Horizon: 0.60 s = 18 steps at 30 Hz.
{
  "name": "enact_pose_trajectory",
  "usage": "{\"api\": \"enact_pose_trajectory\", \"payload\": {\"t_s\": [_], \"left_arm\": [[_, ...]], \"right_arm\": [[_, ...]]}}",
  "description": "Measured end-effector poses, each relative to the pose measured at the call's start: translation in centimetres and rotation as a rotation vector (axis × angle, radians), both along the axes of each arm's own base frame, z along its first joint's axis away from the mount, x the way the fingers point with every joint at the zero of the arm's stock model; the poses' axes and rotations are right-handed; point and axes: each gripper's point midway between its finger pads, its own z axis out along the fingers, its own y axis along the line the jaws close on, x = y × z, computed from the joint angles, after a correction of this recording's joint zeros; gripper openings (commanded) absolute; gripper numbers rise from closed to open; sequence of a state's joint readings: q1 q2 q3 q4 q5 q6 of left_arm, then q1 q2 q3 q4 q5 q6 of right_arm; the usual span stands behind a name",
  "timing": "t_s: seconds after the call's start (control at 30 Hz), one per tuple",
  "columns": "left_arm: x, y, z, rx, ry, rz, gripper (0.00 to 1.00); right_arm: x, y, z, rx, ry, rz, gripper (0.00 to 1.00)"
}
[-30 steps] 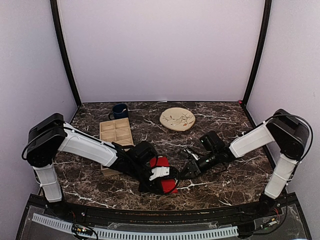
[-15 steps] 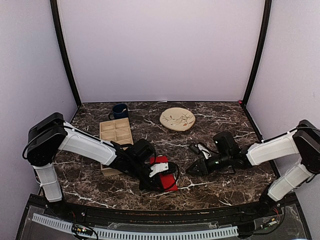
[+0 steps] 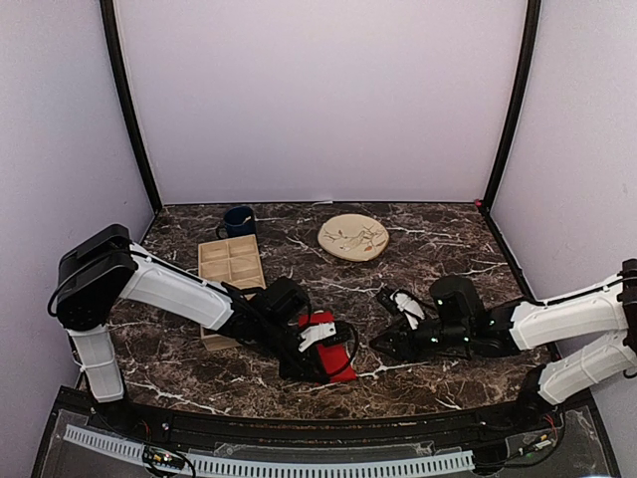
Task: Roll the socks
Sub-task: Roll the sock at the center of the board.
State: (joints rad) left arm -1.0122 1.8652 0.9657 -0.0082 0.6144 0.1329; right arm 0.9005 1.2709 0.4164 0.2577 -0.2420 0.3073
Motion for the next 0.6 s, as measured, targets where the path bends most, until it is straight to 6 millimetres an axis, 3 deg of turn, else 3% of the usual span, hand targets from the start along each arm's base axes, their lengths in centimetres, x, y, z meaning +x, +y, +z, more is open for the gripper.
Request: {"api": "enact_pose_trajectory", "payload": {"t_s": [0.6], "left_arm": [[-0.3,0.2,-0.6,0.027,0.099,0.048,0.00]], "right_arm": [[-4.0,2.4,0.0,-0.134,-0.210,0.165,0.35]]}}
